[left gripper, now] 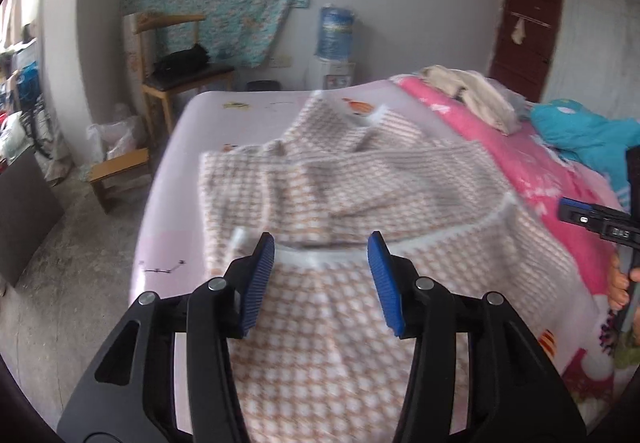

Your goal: Fold large clothes

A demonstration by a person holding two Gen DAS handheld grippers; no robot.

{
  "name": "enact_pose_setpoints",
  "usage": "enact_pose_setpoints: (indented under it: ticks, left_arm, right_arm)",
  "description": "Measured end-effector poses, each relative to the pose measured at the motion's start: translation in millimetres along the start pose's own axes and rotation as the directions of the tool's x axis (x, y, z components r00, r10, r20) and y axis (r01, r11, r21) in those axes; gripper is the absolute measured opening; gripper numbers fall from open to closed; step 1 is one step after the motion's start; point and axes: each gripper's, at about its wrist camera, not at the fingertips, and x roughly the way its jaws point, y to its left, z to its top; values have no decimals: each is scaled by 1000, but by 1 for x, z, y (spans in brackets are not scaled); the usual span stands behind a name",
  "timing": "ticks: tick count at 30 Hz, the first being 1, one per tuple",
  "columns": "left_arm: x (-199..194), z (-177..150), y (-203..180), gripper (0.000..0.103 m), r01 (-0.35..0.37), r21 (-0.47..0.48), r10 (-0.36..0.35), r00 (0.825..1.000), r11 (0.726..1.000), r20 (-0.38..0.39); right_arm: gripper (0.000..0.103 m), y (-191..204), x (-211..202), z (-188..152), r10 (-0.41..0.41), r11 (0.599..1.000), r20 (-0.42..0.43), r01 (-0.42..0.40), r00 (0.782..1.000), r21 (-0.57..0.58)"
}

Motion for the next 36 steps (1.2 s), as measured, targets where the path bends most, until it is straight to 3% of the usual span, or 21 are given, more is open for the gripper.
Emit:
enact_pose_setpoints:
  ticks: [3,5,8,10,15,19,21,23,24,30,33,36]
  left_arm:
    - [-8,-22,-44,46,140,63,-137,989,988,-52]
    - [-5,-41,-67,44,194,78,-187,978,978,-88]
    - [15,-66,-84,34,240,28,-233,960,970,-156]
    - [33,-81,-86,31,190,26,-182,967,982,-180]
    - [39,-84,-87,30,141,53,-128,973,989,-191]
    - [20,-72,-90,29,166,85,-156,981,983,-114]
    - [28,-71,-88,29,129,90,-118,985,988,-124]
    - [45,-78,-79,29,97,53,-87,982,994,-168]
    - [48,-80,-73,28,110,25,-104,980,994,-170]
    - [14,-83,-50,26,81,-28,-84,989,996,-122]
    - [23,-96,-33,26,24,-69,-36,985,997,-167]
    - [25,-99,-21,24,43,-125,-64,983,991,-169]
  right_arm:
    - [44,40,-2,-23,57,991,-60,-64,997,-118]
    - [30,57,7,-41,73,985,-121,-90,990,-149]
    - [16,68,31,-60,24,983,-188,-57,982,-176]
    - [15,68,52,-72,-42,976,-213,-5,976,-217]
    - [15,76,49,-68,-73,971,-205,22,976,-237]
    - [14,94,31,-55,40,969,-134,-71,990,-236]
    - [14,104,41,-54,59,963,-130,-91,990,-255]
    - [14,108,67,-63,32,960,-187,-83,982,-267]
    - [14,106,75,-68,29,961,-191,-80,981,-264]
    - [14,109,46,-63,57,960,-159,-98,986,-262]
    - [14,108,63,-76,22,962,-192,-73,981,-264]
    - [14,108,60,-70,23,961,-187,-74,982,-266]
